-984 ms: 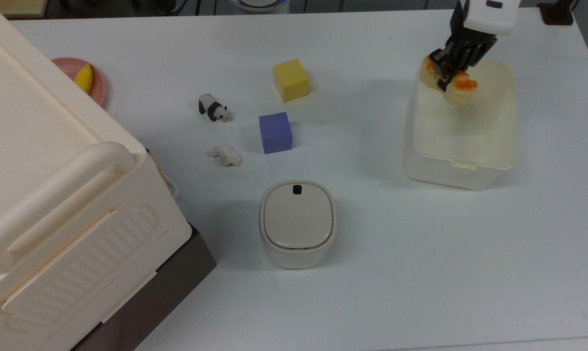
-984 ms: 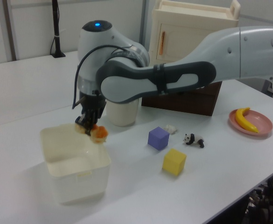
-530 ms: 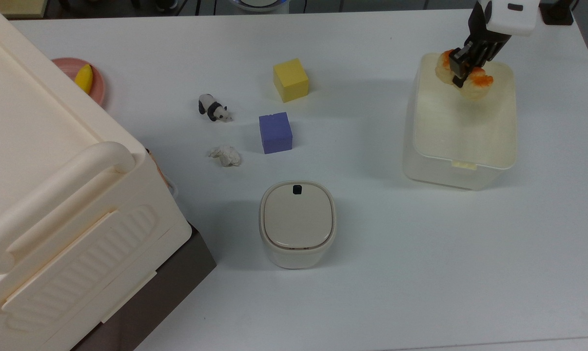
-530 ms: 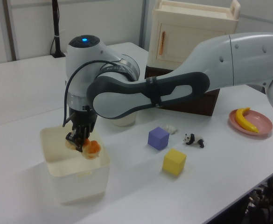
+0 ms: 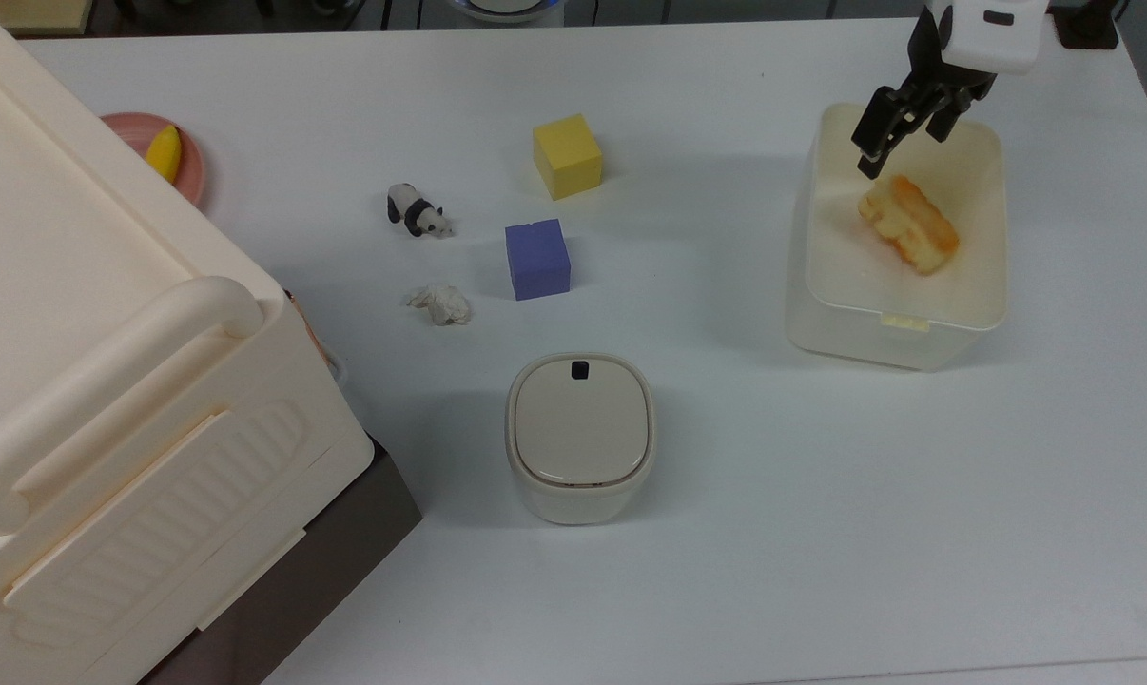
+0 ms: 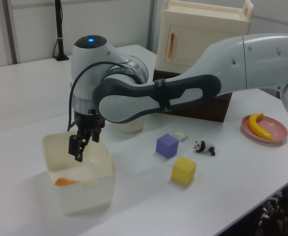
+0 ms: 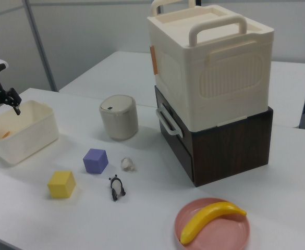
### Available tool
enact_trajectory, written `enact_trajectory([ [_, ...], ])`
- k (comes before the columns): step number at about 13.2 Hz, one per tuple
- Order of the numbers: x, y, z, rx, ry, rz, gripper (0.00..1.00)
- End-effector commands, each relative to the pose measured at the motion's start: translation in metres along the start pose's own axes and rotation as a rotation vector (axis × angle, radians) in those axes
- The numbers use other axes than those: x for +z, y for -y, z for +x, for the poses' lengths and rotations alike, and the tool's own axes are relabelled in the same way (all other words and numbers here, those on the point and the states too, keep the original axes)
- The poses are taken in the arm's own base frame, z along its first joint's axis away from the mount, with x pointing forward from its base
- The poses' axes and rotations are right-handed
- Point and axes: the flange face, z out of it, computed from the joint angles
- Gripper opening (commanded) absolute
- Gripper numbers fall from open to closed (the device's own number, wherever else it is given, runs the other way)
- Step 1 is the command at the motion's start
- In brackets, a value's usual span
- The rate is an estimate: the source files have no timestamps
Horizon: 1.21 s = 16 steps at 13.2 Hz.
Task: Put the bread in the basket
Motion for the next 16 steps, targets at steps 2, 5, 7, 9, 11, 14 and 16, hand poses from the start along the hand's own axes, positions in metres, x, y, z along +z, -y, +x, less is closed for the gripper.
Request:
enact_trajectory([
  [2,-0.002,-0.005,-0.001,-0.009,-0.018,-0.009,1.00],
  [5,-0.060,-0.103,-0.010,0.145,-0.089,-0.077,1.00],
  [7,-0.096,-0.187,-0.045,0.262,-0.062,-0.151,1.00],
  [9,-0.114,-0.273,-0.096,0.334,0.024,-0.198,1.00],
  [11,-0.121,-0.345,-0.138,0.485,0.066,-0.220,1.00],
  [14,-0.107,-0.375,-0.173,0.551,0.135,-0.219,1.00],
  [16,-0.103,-0.379,-0.181,0.563,0.149,-0.225,1.00],
])
